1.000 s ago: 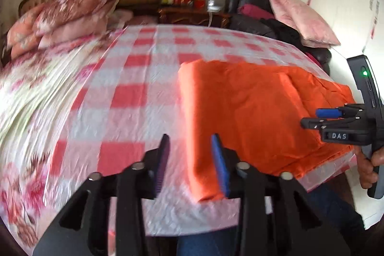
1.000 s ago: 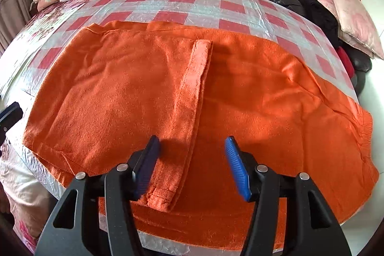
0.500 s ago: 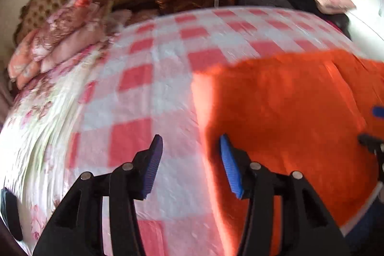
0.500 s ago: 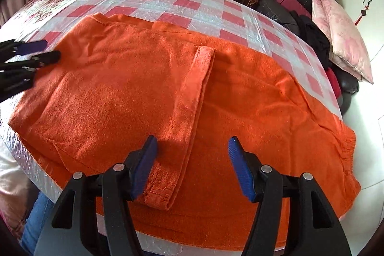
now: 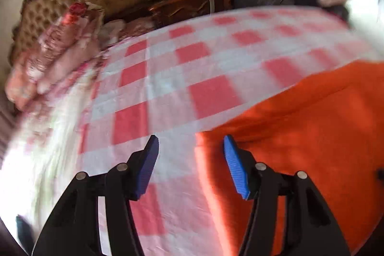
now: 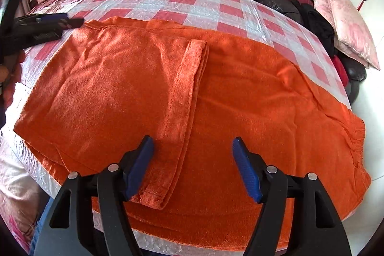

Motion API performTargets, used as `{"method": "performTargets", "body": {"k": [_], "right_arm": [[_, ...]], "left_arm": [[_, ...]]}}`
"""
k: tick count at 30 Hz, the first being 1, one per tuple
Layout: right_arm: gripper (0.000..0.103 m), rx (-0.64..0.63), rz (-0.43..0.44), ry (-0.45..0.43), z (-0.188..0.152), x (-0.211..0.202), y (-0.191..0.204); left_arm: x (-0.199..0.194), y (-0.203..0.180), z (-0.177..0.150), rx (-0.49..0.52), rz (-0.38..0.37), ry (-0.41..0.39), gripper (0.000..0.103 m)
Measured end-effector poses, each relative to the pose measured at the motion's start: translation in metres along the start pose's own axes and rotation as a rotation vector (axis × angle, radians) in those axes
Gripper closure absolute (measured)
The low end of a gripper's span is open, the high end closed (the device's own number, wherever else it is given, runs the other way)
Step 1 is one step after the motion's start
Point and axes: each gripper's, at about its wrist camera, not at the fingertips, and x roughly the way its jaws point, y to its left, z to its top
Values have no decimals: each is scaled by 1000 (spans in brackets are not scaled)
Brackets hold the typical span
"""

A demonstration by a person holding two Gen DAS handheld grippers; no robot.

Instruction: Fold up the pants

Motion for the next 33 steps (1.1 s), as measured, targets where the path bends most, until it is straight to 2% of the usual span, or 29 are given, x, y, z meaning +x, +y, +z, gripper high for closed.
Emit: {"method": "performTargets", "body": {"k": [3, 4, 6, 9, 10, 12, 16, 17, 20, 22, 23, 27, 30, 33], "right_arm": [[35, 8, 5, 12, 1, 1, -1], [35, 14, 9, 15, 1, 1, -2], [32, 26, 11, 18, 1, 2, -3], [31, 40, 16, 25, 2, 3, -5], [31, 46, 18, 26, 2, 3, -6], [30, 50, 16, 24, 1, 3, -6], [28, 51, 10, 19, -2, 2, -7], [27, 51, 9, 18, -2, 2, -7], [26, 49, 10, 22, -2, 1, -9], [27, 100, 7, 6, 2, -3, -17], [27, 121, 6, -12, 5, -6, -21], [30, 158, 20, -101, 38, -15, -31], [38, 167, 45, -65, 61, 6, -33], [38, 176, 24, -1, 71, 33, -35]], "left_arm": [[-24, 16, 8, -150, 32, -88, 37], [-36, 16, 8, -170, 17, -119, 35], [-57, 10, 1, -190, -5, -127, 27], [-81, -14, -16, -185, -96, -103, 26], [-87, -24, -24, -178, -105, -98, 26], [-91, -43, -40, -180, -148, -27, 26], [-78, -69, -73, -171, -112, 97, 26], [-81, -70, -79, -191, -103, 75, 25], [-84, -67, -88, -241, -103, 88, 19], [-79, -61, -94, -296, -91, 118, 4], [-77, -56, -97, -343, -109, 135, 2], [-82, -58, -100, -349, -101, 138, 2], [-81, -57, -100, -383, -92, 138, 2], [-81, -56, -100, -385, -97, 139, 2]]}}
